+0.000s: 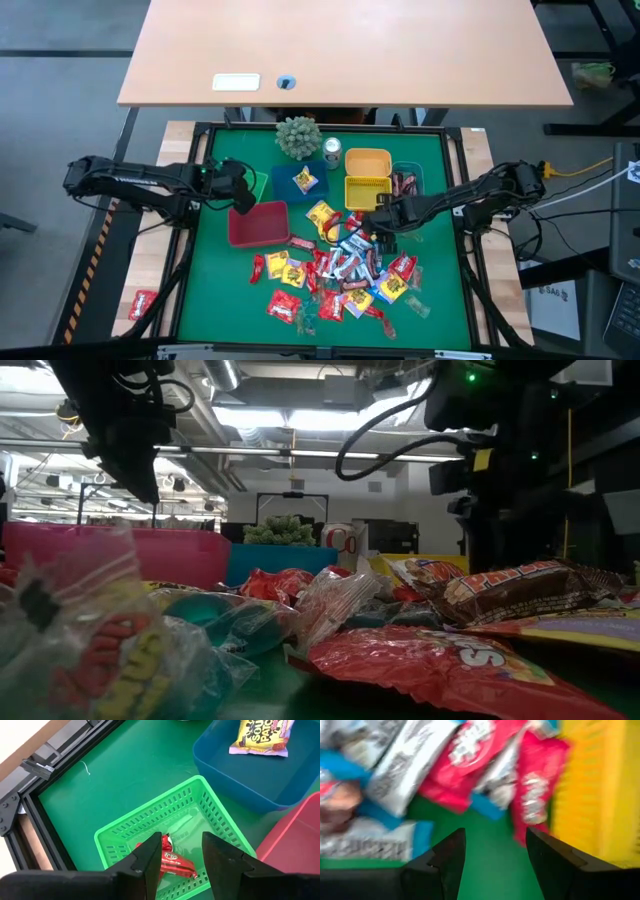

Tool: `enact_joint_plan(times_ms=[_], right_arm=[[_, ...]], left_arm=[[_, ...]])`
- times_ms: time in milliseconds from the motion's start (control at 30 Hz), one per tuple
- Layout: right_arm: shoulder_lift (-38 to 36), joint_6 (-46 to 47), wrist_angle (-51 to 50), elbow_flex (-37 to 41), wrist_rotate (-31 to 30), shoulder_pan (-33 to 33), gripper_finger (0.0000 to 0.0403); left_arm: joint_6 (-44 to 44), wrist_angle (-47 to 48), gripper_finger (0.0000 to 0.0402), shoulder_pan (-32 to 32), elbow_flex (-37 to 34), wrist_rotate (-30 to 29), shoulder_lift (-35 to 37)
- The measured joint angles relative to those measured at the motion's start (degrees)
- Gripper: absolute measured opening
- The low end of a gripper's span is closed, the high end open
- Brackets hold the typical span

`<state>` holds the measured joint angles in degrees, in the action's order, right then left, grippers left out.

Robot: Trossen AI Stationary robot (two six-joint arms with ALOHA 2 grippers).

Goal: Sort candy
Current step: Put the red chocolate bar into the green bin

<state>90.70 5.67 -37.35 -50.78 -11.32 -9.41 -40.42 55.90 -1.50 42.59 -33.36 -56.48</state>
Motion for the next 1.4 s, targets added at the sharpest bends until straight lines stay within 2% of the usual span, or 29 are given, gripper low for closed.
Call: enact_joint_plan(times_ms=[100, 200, 867, 1167, 1267, 1400], right_arm=[[0.00, -0.03, 0.27, 0.00, -4.27, 0.01, 0.0207], [0.00, -0.35, 0.31, 0.00, -5.68, 0.02, 0.0207], [2.08, -4.68, 1.46, -0.06, -6.17, 0.07, 0.0207], [6.29, -5.17, 1.25, -0.32, -6.04, 0.02, 0.0206], [6.60, -5.14, 1.29, -0.31, -5.77, 0.02, 0.0192], [6.67, -5.14, 1.28, -0.26, -4.13, 0.02, 0.0149]], left_arm=[[-0.01, 0.00, 0.0127, 0.02, 0.00, 0.00, -0.25], [-0.01, -0.04, 0.0128, 0.02, 0.00, 0.00, -0.25], [0.01, -0.36, 0.0128, 0.04, 0.01, 0.00, -0.20], [0.01, -0.99, 0.0128, 0.04, 0.02, 0.00, -0.20], [0.01, -1.19, 0.0128, 0.02, 0.00, 0.00, -0.20], [0.01, -1.20, 0.0128, 0.02, 0.00, 0.01, -0.20]])
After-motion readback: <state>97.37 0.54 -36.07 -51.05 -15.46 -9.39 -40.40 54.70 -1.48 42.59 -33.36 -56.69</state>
